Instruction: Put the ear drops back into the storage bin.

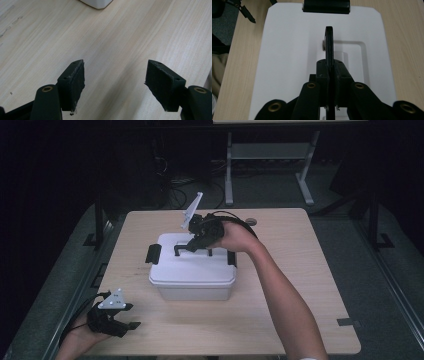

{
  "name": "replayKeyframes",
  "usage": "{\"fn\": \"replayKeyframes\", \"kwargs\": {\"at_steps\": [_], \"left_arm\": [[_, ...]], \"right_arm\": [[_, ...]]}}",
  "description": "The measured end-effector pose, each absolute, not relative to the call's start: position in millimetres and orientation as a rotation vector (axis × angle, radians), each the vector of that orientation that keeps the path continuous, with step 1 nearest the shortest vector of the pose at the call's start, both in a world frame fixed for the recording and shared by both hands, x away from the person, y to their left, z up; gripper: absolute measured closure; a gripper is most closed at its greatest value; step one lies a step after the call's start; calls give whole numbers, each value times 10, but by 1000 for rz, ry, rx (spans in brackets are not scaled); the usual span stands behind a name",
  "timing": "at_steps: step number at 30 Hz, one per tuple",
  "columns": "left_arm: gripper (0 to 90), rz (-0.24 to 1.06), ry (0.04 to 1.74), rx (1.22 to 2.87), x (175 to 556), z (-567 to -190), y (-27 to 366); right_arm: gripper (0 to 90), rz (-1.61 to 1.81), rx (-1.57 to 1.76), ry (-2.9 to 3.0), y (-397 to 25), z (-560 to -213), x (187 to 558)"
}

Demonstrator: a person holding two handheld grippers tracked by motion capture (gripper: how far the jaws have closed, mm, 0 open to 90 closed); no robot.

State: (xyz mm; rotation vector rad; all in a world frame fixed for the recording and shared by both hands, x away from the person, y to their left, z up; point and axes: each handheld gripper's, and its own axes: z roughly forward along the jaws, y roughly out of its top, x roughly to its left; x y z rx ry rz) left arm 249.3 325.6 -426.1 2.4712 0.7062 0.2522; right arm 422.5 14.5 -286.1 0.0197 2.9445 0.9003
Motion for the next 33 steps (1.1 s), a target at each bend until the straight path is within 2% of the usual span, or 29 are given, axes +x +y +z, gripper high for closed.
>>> {"fn": "replayKeyframes", "kwargs": {"at_steps": [9,13,33], "left_arm": [[315,246,706,2473,2497,-4263,3255],[315,251,708,2474,2496,-4267,3249],[315,253,699,2480,2473,-4253,3218]], "right_arm": [[824,935,37,2948,125,-2868,4240],[772,973,53,2949,89,-2838,4234],[638,997,93,2961,-75,-2863,4094]]}}
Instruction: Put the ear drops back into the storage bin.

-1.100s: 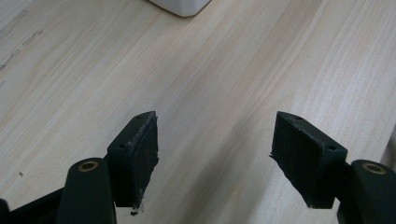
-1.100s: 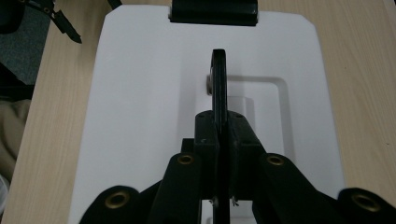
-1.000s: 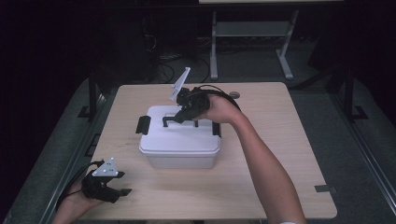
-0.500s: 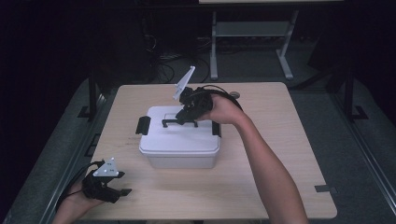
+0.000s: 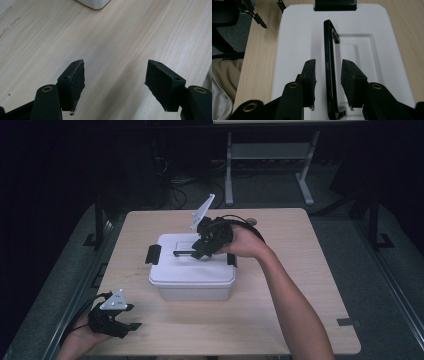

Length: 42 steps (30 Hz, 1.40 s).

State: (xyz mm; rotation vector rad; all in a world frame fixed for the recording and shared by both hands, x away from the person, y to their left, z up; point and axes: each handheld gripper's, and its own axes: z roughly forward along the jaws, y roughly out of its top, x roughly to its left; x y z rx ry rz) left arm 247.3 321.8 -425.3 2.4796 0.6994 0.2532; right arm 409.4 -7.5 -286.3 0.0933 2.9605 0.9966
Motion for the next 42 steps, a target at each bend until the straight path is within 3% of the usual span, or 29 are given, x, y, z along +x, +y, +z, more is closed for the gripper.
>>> {"fn": "replayKeyframes", "kwargs": {"at_steps": [19,42], "left_arm": [[315,240,697,2468,2481,-4254,3203],[312,232,706,2457,2478,-4252,3207]], "right_arm": [[577,1024,176,2911,-489,-2762,3970],[342,1046,305,2860,-880,-2746,3918]]}}
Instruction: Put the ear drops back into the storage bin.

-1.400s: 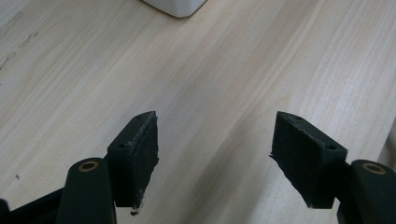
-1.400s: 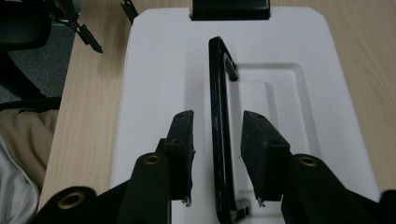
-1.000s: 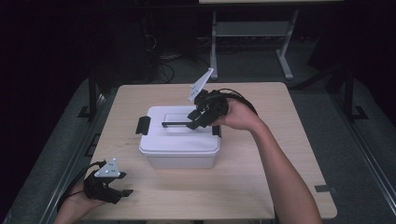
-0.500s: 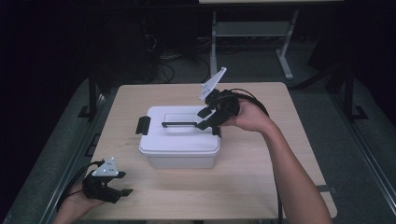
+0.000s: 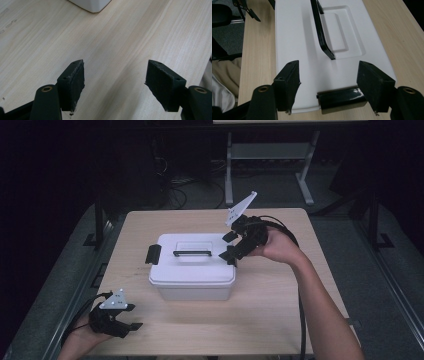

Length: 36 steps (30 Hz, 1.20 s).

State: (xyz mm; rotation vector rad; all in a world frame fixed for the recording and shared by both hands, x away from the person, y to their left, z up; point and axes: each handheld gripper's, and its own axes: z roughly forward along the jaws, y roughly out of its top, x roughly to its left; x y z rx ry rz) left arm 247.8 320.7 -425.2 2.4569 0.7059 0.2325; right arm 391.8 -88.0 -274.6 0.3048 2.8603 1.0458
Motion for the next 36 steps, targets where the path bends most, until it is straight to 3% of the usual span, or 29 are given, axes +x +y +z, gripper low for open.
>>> {"fn": "replayKeyframes", "kwargs": {"at_steps": [16,36], "left_arm": [[307,239,710,2457,2484,-4243,3196],[302,249,706,2464,2479,-4229,3217]], "right_arm": [[264,1022,400,2840,-1143,-2841,3868],[264,1014,458,2838,-1351,-2953,3815]]}}
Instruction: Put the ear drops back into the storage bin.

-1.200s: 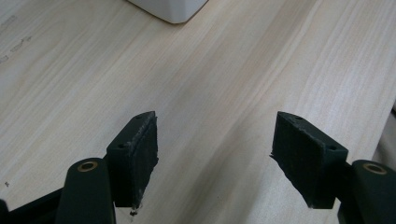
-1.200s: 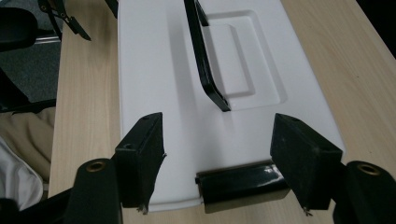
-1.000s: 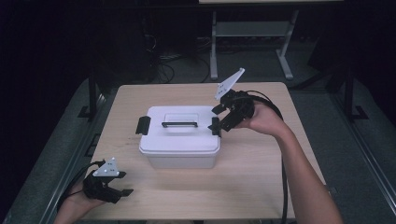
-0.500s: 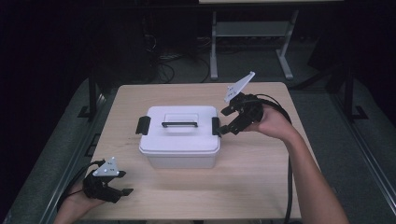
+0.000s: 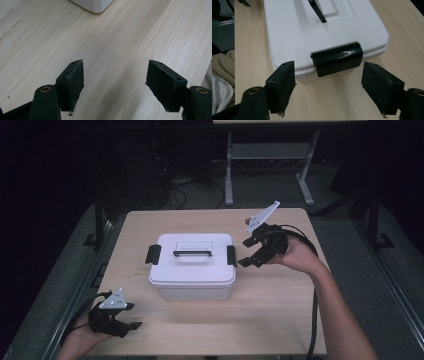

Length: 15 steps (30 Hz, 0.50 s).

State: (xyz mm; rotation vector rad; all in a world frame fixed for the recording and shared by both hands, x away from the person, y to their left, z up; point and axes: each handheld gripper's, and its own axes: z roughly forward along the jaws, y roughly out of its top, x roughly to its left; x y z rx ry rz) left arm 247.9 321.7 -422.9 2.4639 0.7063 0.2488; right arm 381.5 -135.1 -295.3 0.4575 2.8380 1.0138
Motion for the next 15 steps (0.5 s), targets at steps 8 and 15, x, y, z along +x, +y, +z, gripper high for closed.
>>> {"fn": "replayKeyframes", "kwargs": {"at_steps": [8,15], "left_arm": [[303,252,703,2463,2478,-4221,3219],[303,251,703,2465,2478,-4220,3217]], "right_arm": [[264,1011,465,2838,-1420,-2996,3766],[264,1018,488,2835,-1496,-3037,3750]]}}
